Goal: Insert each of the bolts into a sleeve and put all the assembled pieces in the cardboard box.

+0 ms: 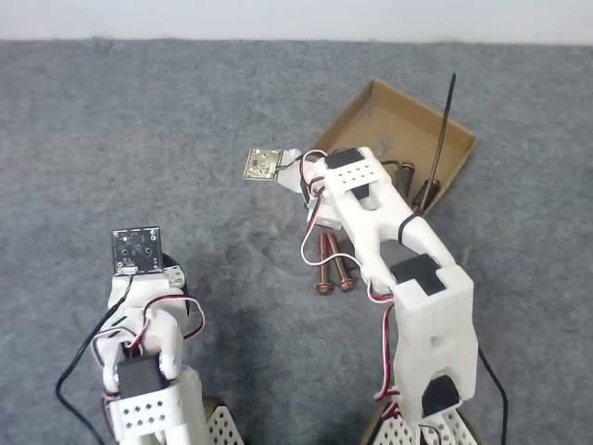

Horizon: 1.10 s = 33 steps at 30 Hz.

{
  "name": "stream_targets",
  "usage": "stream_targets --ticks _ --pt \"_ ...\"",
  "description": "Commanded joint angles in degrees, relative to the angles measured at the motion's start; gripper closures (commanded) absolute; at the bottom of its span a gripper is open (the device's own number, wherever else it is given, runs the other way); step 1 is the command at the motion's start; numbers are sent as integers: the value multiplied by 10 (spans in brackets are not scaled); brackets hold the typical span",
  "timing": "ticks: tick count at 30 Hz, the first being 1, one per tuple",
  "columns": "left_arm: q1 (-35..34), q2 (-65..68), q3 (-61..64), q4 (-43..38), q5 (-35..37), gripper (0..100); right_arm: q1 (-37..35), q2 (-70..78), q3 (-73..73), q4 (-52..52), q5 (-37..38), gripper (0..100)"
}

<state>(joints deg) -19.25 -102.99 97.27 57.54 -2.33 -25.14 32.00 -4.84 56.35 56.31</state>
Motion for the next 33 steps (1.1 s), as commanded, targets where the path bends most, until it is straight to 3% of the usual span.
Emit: stream_targets --ticks 1,9,25,33 --pt "3 2 -7 -7 -6 988 27 4 -30 4 9 992" --pt "3 2 -7 -7 -6 988 25 -8 -55 64 -2 991" --pt "2 2 -7 -18 -6 988 60 -146 -99 243 -314 993" --pt "2 2 -7 -18 -6 988 95 -196 -86 327 -401 993"
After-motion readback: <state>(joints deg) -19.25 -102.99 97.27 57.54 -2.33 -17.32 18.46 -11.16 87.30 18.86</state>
